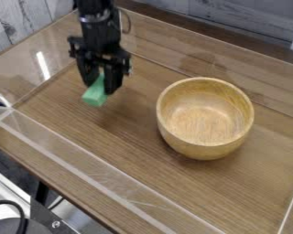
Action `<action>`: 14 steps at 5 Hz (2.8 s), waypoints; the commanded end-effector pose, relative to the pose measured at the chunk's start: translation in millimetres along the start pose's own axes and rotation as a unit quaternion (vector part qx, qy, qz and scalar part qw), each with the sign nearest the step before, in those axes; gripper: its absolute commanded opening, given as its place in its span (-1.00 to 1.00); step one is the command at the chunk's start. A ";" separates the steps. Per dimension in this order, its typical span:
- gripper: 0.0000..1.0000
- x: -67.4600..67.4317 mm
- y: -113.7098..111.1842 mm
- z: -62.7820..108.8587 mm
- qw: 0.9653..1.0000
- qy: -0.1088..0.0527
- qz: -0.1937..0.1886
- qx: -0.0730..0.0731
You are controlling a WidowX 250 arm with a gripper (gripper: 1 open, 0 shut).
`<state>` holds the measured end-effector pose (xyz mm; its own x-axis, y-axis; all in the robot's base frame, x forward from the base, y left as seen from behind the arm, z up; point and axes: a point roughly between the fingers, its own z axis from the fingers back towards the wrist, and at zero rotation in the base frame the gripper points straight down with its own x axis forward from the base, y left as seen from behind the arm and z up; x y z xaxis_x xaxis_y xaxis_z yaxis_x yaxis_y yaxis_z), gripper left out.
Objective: Remove the green block from inside the brown bowl and put it on the table
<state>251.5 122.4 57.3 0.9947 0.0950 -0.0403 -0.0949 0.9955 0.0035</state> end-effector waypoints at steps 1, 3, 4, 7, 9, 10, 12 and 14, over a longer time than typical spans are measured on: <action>-1.00 3.1 8.4 -8.4 1.000 -0.011 0.001 0.019; -1.00 4.3 3.6 9.6 1.000 -0.019 0.007 0.011; -1.00 4.5 1.9 14.3 1.000 -0.019 0.009 0.008; -1.00 12.5 2.4 1.0 1.000 -0.013 0.009 0.002; 1.00 13.3 -0.1 3.4 1.000 -0.011 0.009 -0.004; 1.00 14.3 -1.3 13.0 1.000 -0.016 0.010 -0.006; 1.00 17.7 -10.9 64.0 0.999 -0.053 0.006 -0.004; 1.00 10.2 -30.3 77.2 0.998 -0.062 -0.005 -0.006</action>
<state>262.9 92.7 116.4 0.9956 0.0913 0.0199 -0.0908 0.9955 -0.0257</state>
